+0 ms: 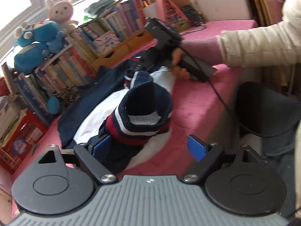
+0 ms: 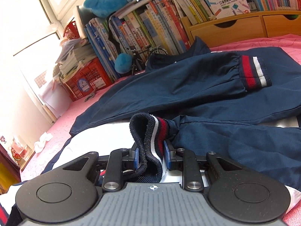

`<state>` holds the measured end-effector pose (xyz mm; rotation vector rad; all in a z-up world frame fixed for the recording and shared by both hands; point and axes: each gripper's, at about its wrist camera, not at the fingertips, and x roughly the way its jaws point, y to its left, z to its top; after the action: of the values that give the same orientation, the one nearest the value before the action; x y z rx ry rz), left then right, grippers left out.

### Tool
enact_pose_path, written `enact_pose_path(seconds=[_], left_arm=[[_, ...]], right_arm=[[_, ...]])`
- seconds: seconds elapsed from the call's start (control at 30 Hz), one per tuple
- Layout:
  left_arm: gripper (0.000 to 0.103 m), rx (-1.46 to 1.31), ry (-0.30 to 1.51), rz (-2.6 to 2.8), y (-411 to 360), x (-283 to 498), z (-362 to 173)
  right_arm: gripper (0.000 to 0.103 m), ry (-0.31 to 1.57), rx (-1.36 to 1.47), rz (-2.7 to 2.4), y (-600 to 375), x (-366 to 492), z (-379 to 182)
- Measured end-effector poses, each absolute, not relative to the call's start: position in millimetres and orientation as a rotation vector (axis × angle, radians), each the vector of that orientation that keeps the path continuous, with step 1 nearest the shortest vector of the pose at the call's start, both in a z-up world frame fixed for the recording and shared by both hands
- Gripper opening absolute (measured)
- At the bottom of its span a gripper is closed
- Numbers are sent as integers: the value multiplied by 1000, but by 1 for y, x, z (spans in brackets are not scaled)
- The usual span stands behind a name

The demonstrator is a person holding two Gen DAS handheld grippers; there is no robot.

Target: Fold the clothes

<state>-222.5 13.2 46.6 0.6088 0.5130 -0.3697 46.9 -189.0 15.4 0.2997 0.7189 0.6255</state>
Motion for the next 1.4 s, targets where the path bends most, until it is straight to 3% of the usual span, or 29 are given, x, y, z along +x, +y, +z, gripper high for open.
enact_pose_path(seconds=[0.47, 0.53, 0.67, 0.7, 0.8, 0.97, 1.07, 1.2, 1.33, 1.4], left_arm=[[94, 217, 500, -105, 48, -152, 35], [94, 150, 511, -59, 57, -144, 35], [94, 25, 524, 72, 84, -127, 33], [94, -20, 533, 105, 93, -121, 31], [94, -140, 583, 177, 116, -105, 18], [99, -124, 585, 194, 116, -105, 0], [99, -136, 584, 183, 119, -107, 0], [99, -133, 583, 182, 118, -108, 0], [100, -132, 582, 182, 119, -103, -1], [100, -131, 582, 182, 119, -101, -1]], right_arm=[[27, 724, 273, 616, -187, 42, 23], [40, 698, 239, 623, -189, 34, 39], [79, 477, 173, 699, -221, 5, 86], [82, 446, 143, 694, -229, 2, 95], [82, 410, -61, 601, -235, 1, 96], [82, 507, -262, 570, -215, 16, 65], [84, 539, -294, 610, -194, 23, 53], [98, 540, -370, 602, -165, 35, 42], [97, 633, -295, 605, -160, 49, 23], [91, 666, -216, 619, -166, 53, 21]])
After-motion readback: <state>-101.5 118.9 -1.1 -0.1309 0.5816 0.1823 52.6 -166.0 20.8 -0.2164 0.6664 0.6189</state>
